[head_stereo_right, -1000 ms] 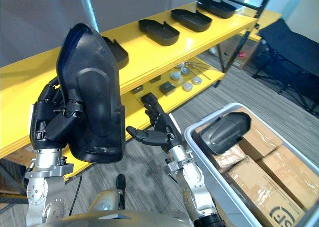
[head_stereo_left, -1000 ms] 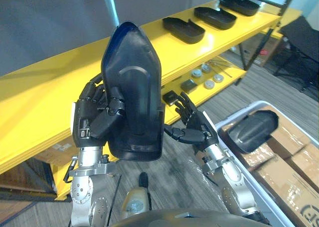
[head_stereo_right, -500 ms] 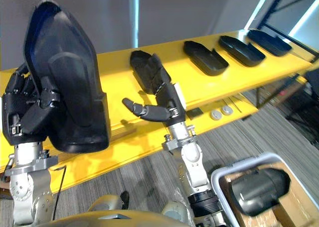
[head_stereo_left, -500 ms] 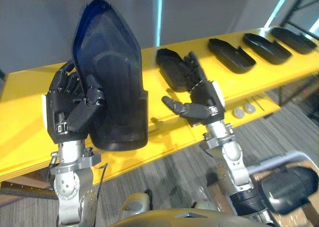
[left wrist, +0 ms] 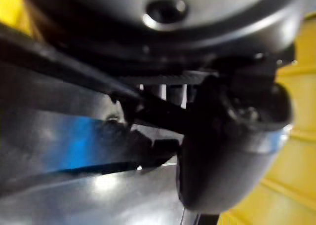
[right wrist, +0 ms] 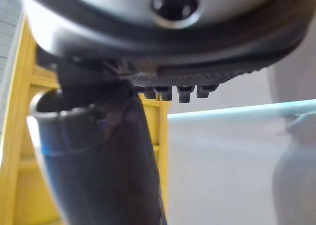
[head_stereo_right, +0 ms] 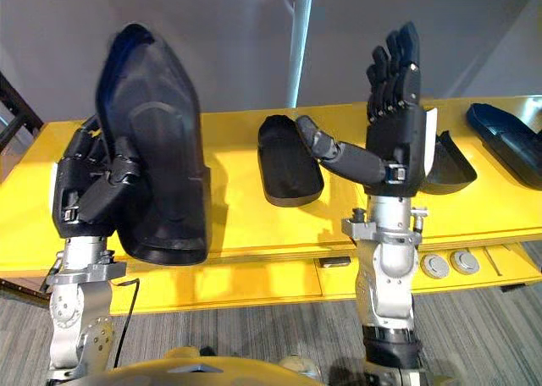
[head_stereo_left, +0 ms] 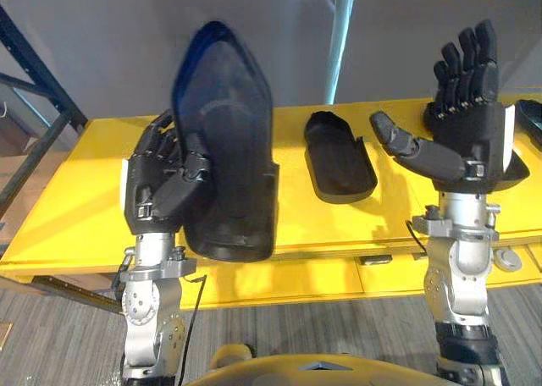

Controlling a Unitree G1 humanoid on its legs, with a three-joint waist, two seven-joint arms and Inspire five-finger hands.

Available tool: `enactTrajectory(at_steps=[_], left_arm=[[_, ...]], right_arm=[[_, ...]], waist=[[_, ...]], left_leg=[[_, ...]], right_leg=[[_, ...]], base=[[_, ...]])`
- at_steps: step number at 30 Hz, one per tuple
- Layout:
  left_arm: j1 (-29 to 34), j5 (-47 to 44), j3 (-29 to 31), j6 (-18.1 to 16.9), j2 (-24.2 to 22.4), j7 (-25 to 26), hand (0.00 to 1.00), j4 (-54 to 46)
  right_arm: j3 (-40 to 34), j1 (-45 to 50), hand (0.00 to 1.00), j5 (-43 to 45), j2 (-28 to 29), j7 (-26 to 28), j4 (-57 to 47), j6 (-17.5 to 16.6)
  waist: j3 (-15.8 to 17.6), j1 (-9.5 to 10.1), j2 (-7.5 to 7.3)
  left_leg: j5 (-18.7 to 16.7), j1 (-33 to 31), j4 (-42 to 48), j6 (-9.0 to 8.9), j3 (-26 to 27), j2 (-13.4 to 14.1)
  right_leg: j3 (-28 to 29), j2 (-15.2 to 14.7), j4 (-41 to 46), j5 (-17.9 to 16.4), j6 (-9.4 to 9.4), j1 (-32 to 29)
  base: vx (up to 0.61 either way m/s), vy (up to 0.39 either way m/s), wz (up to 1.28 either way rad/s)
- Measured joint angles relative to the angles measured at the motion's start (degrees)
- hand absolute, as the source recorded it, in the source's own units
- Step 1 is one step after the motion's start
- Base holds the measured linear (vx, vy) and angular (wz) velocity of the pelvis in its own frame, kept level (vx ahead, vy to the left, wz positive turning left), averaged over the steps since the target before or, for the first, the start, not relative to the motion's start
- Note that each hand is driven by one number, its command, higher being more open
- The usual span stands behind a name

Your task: Walk over and take three plastic housings, then place them on the shelf

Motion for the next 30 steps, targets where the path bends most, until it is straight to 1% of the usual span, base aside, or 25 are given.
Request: enactTrajectory(at_steps=[1, 2, 4, 6, 7, 9, 11, 12, 15, 16, 17, 19, 23, 25, 28, 30], left_arm=[[-0.18, 1.02, -0.01, 0.17, 0.19, 0.24, 0.0, 0.0], [-0.59, 2.01, 0.03, 1.26, 0.82, 0.36, 0.0, 0.0], [-0.83, 3.46, 0.11, 2.2, 1.34, 0.52, 0.0, 0.0], [-0.87, 5.93, 0.28, 4.48, 2.68, 1.03, 0.0, 0.08], [-0.87, 6.13, 0.31, 5.06, 3.15, 1.15, 0.0, 0.26], [-1.18, 7.31, 0.98, 7.5, 4.39, 1.99, 0.0, 1.27], [-1.71, 7.9, 1.52, 8.94, 4.71, 2.9, 0.0, 2.95], [-2.13, 7.89, 2.19, 9.69, 4.91, 3.77, 0.0, 4.82], [-5.6, 7.94, 3.44, 11.01, 5.12, 7.28, 0.0, 12.17], [-7.01, 7.98, 3.78, 11.45, 5.7, 9.31, 0.0, 15.39], [-7.82, 7.98, 3.83, 11.54, 6.03, 10.24, 0.0, 16.93], [-11.59, 8.31, 3.97, 12.4, 7.65, 13.5, 0.0, 23.05], [-17.64, 8.31, 4.23, 12.54, 9.25, 17.98, 0.0, 32.05], [-20.28, 8.26, 4.72, 12.58, 9.89, 19.24, 0.0, 36.01], [-23.25, 8.25, 4.74, 12.72, 10.55, 20.57, 0.0, 40.83], [-25.22, 8.24, 4.66, 14.07, 11.76, 20.38, 0.0, 44.11]], right_arm=[[0.01, 0.46, 1.0, 0.05, 0.15, 0.12, -0.21, 0.14], [0.07, 1.96, 1.0, 1.04, 0.63, 0.35, -1.11, 0.71], [-0.01, 3.25, 1.0, 2.2, 1.95, 0.83, -1.8, 0.76], [0.3, 4.81, 1.0, 3.78, 3.95, 1.79, -1.96, 1.23], [0.44, 5.31, 1.0, 4.03, 4.36, 2.06, -1.96, 1.34], [1.91, 6.95, 1.0, 5.73, 4.76, 3.36, -1.95, 2.28], [2.77, 7.84, 1.0, 6.17, 4.79, 4.13, -1.95, 2.97], [3.65, 7.9, 1.0, 6.16, 4.77, 4.48, -1.91, 3.48], [5.77, 7.87, 1.0, 6.13, 4.63, 4.97, -1.84, 3.51], [6.92, 7.78, 1.0, 6.14, 4.26, 5.56, -1.83, 3.51], [7.21, 7.76, 1.0, 6.1, 4.11, 5.97, -1.83, 3.51], [8.98, 7.45, 1.0, 6.16, 3.52, 6.58, -1.51, 3.54], [10.99, 6.31, 1.0, 6.23, 2.33, 7.49, -0.53, 3.9], [11.61, 5.02, 1.0, 6.23, 1.3, 8.29, 0.51, 4.57], [12.64, 4.05, 1.0, 6.23, 1.26, 8.69, 1.65, 5.56], [13.53, 3.73, 1.0, 6.51, 1.17, 9.08, 2.15, 5.92]], waist=[[0.0, -0.17, -0.01], [-0.12, -0.2, 0.03], [-0.17, -0.43, -0.03], [-0.17, -1.22, -0.05], [-0.2, -1.27, -0.07], [-0.32, -1.48, 0.02], [-0.41, -1.5, 0.15], [-0.45, -1.59, 0.18], [-0.49, -1.59, 0.21], [-0.51, -1.64, 0.18], [-0.51, -1.67, 0.18], [-0.6, -1.62, 0.03], [-0.71, -1.8, -0.13], [-0.76, -2.24, -0.2], [-0.92, -2.96, -0.38], [-0.97, -3.18, -0.46]], left_leg=[[0.31, 0.56, -0.9, 0.01, 0.33, -0.26], [1.01, 1.63, -2.85, 0.03, 1.26, -0.7], [1.81, 2.45, -4.66, 0.13, 1.67, -1.14], [2.78, 3.3, -6.62, 0.18, 1.98, -1.55], [2.91, 3.45, -6.95, 0.2, 2.18, -1.59], [3.27, 3.71, -7.79, 0.22, 2.87, -1.77], [3.46, 3.98, -8.22, 0.23, 3.17, -1.82], [3.82, 4.27, -8.86, 0.24, 3.43, -1.95], [4.46, 4.37, -9.68, 0.42, 3.44, -2.1], [4.58, 4.4, -9.79, 0.46, 3.45, -2.13], [4.65, 4.42, -9.88, 0.49, 3.48, -2.15], [5.22, 4.38, -10.6, 0.53, 3.52, -2.24], [6.2, 4.31, -11.7, 0.74, 4.06, -2.46], [6.48, 4.35, -12.15, 0.81, 4.25, -2.58], [6.98, 4.41, -12.68, 0.96, 4.41, -2.68], [7.03, 4.59, -12.69, 0.96, 4.74, -2.65]], right_leg=[[0.2, -0.14, -0.18, 0.1, 0.15, 0.0], [1.19, -0.2, -1.02, 0.62, 0.35, 0.12], [1.49, -0.21, -1.92, 1.12, 0.48, 0.18], [1.64, -0.24, -2.35, 1.54, 0.47, 0.14], [1.74, -0.24, -2.39, 1.57, 0.48, 0.14], [2.24, -0.2, -2.98, 1.94, 0.61, 0.03], [2.52, -0.13, -3.27, 2.24, 0.62, 0.03], [2.77, -0.07, -3.7, 2.48, 0.73, 0.06], [2.83, -0.02, -3.93, 2.89, 0.64, -0.04], [2.85, -0.02, -3.95, 3.02, 0.61, -0.06], [2.88, -0.02, -3.98, 3.1, 0.57, -0.08], [2.93, 0.04, -4.07, 3.46, 0.44, -0.45], [3.16, 0.13, -4.83, 4.33, 0.4, -0.95], [3.34, 0.18, -5.25, 4.71, 0.41, -1.0], [3.65, 0.32, -5.89, 5.25, 0.41, -1.12], [4.15, 0.39, -5.89, 5.28, 0.43, -1.17]], base=[[0.05, 0.055, -0.24], [0.03, 0.051, -0.22], [0.0, 0.037, -0.13], [0.0, 0.028, -0.05], [-0.02, 0.017, -0.1], [-0.03, 0.013, -0.14], [-0.03, 0.013, -0.12], [-0.03, 0.013, -0.08], [-0.03, 0.015, 0.0], [0.0, 0.0, 0.0], [0.0, 0.0, 0.0], [0.0, 0.0, 0.0], [-0.01, 0.024, -0.06], [-0.01, 0.013, -0.03], [0.01, 0.005, -0.02], [0.01, 0.015, -0.08]])
